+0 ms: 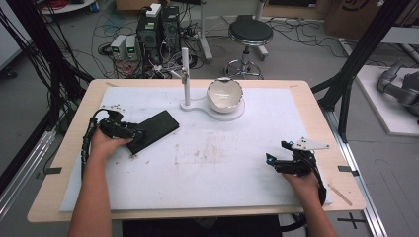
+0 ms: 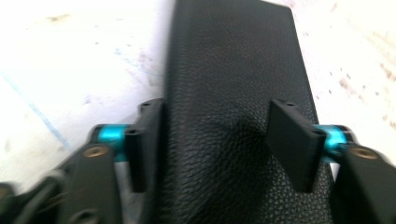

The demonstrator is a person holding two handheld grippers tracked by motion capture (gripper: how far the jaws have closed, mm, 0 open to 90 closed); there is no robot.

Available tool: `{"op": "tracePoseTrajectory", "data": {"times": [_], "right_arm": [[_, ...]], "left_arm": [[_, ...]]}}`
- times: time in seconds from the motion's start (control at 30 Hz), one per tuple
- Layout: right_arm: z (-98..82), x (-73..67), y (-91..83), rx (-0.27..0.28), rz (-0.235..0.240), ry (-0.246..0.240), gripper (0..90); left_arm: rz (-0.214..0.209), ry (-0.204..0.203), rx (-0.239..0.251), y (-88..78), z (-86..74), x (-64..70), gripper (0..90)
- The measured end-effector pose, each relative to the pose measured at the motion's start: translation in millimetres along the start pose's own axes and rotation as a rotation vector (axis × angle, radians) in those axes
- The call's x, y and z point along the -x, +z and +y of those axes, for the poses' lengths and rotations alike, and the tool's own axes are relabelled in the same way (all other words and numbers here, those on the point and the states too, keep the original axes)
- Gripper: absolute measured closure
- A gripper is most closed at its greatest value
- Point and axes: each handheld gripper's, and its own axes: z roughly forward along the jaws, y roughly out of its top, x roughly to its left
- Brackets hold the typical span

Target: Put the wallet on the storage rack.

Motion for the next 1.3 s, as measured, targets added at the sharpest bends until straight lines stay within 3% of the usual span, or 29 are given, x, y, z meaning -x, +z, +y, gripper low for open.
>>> {"op": "tracePoseTrajectory", "data": {"times": [0.1,0.27,0.37,0.47,0.57,0.87,1.13,1.3], "right_arm": [[0.2,0.0,-0.4,0.000,-0.001,0.000,18.3],[0.3,-0.7,0.8,-0.004,-0.003,-0.004,18.2],[0.4,-1.1,1.8,-0.005,-0.005,-0.006,18.2],[0.7,-1.2,1.8,-0.003,-0.004,-0.005,18.2],[0.6,-1.1,1.0,-0.006,-0.008,-0.006,18.2],[0.0,1.0,-2.8,0.009,-0.009,-0.001,18.2],[1.1,0.9,-5.1,0.015,-0.004,-0.005,18.2],[2.2,-0.9,-4.1,0.015,0.001,-0.009,18.2]], "left_arm": [[-0.008,0.001,0.028,-1.5,-3.5,-1.4,46.8],[-0.012,-0.009,0.041,-6.5,-4.0,-1.2,63.5],[-0.027,-0.031,0.040,-8.1,-3.0,-1.1,69.3],[-0.046,-0.090,0.035,-9.7,-2.3,-1.5,74.8],[-0.057,-0.120,0.036,-12.0,-2.2,-1.1,77.0],[-0.089,-0.053,0.122,-28.1,6.6,15.2,79.6],[-0.081,0.054,0.193,-47.8,18.8,43.8,81.4],[-0.117,0.102,0.223,-54.0,28.5,62.2,81.5]]}}
